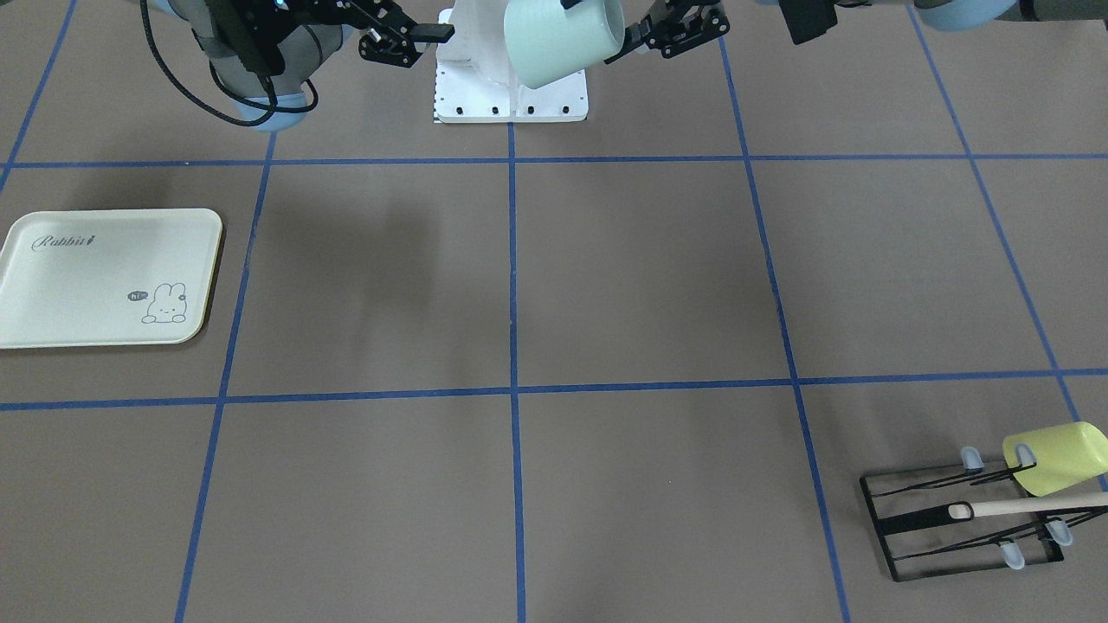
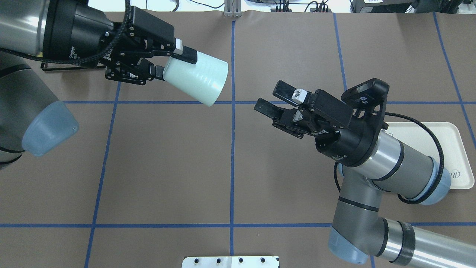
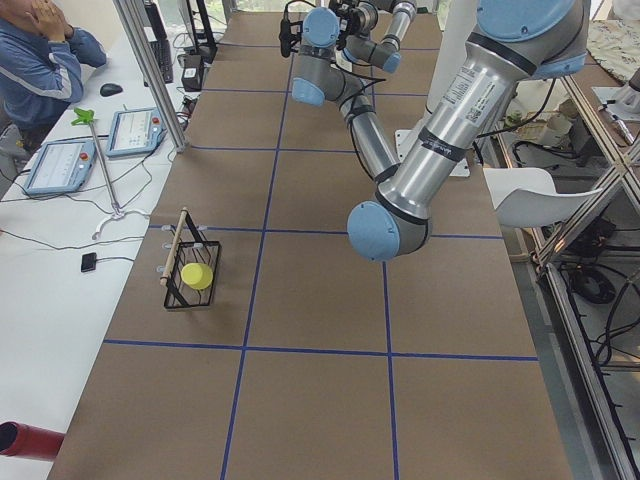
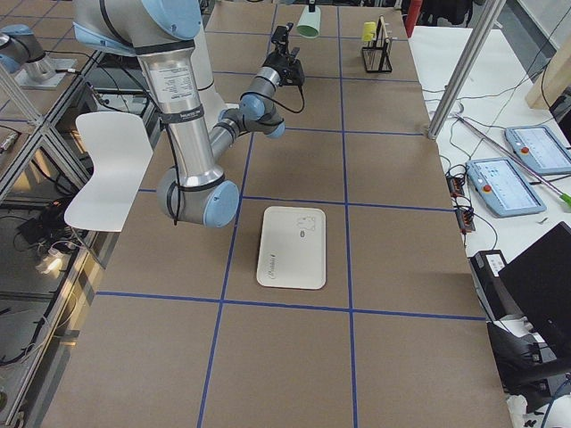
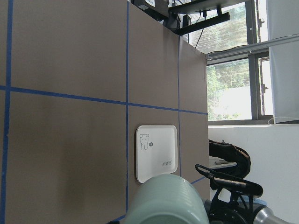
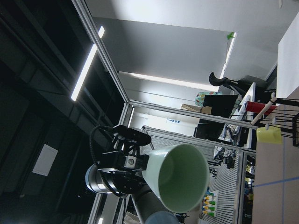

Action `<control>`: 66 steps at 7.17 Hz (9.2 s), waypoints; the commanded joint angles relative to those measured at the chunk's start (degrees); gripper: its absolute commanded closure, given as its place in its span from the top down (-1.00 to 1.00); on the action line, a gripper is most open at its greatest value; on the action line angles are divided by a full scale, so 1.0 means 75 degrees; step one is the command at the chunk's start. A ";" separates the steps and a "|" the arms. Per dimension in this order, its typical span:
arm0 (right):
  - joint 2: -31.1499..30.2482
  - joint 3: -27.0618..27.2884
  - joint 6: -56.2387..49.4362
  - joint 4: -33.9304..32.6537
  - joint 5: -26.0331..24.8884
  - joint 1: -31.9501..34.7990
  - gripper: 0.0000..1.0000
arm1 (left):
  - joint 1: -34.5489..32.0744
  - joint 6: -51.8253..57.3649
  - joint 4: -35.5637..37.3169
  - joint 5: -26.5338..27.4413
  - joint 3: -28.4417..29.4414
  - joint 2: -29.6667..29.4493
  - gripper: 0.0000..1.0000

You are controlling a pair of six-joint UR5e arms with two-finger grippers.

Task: Left arm grabs green cup and hands to right arm on tray

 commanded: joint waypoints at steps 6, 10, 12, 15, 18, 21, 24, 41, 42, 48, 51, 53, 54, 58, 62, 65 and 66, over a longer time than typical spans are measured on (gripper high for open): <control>0.0339 -0.0017 -0.0012 -0.0069 -0.0277 -0.0200 0.98 | 0.0456 -0.0432 -0.0002 0.0116 -0.0236 -0.0132 -1.00; 0.0374 -0.0017 -0.0001 -0.0057 -0.0277 -0.0200 0.96 | 0.0914 -0.0443 -0.0002 0.0680 -0.0259 -0.0237 -1.00; 0.0374 -0.0017 -0.0001 -0.0057 -0.0277 -0.0212 0.83 | 0.0914 -0.0432 -0.0002 0.0680 -0.0247 -0.0249 -1.00; 0.0457 -0.0005 -0.0001 -0.0057 -0.0265 -0.0212 -0.24 | 0.0914 -0.0432 -0.0002 0.0680 -0.0247 -0.0249 -1.00; 0.0457 0.0006 -0.0001 -0.0057 -0.0265 -0.0212 -0.57 | 0.0914 -0.0408 -0.0002 0.0680 -0.0247 -0.0249 -0.96; 0.0457 0.0064 -0.0001 -0.0034 -0.0265 -0.0200 -1.00 | 0.0902 0.0803 -0.0353 0.1429 -0.0177 -0.0296 1.00; 0.0305 0.0065 0.0046 -0.0092 -0.0277 -0.0037 -1.00 | 0.0843 0.0881 -0.0342 0.1476 -0.0165 -0.0226 1.00; -0.0938 0.2968 -0.6331 -1.7015 0.5079 0.4897 -1.00 | -0.1286 0.9098 0.5190 0.1816 0.0573 0.2429 1.00; -0.1066 0.3087 -0.7060 -1.7316 0.5090 0.4956 -1.00 | -0.1719 0.9989 0.5190 0.1816 0.0608 0.2957 1.00; -0.2446 0.3147 -0.7852 -1.6210 0.5441 0.4909 -1.00 | -0.4307 1.3522 0.8831 0.1254 0.1692 0.3314 1.00; -0.4096 0.3124 -0.7735 -1.4350 0.5395 0.4676 -1.00 | -0.4874 1.4686 0.8858 0.1254 0.1839 0.4142 1.00; -0.4453 0.2599 -0.6990 -1.3210 0.5279 0.4186 -1.00 | -0.4864 1.3540 0.8126 0.0452 0.1733 0.4576 1.00; -0.4465 0.2434 -0.6092 -1.3020 0.4930 0.3603 -1.00 | -0.4840 1.3479 0.7563 0.0329 0.1803 0.4742 1.00; -0.4733 0.1273 -0.5286 -1.0994 0.3884 0.2776 -1.00 | -0.4817 1.3513 0.7545 0.0386 0.1897 0.4731 1.00; -0.4653 0.0944 -0.5297 -1.0979 0.3556 0.2776 -0.02 | -0.4817 1.3526 0.7545 0.0398 0.1944 0.4685 1.00; -0.4606 0.1304 -0.5484 -1.1083 0.3822 0.3136 1.00 | -0.4817 1.3526 0.7557 0.0398 0.1967 0.4649 1.00; -0.4606 0.1353 -0.6077 -1.1189 0.4567 0.3894 1.00 | -0.4817 1.3526 0.7557 0.0398 0.1968 0.4638 1.00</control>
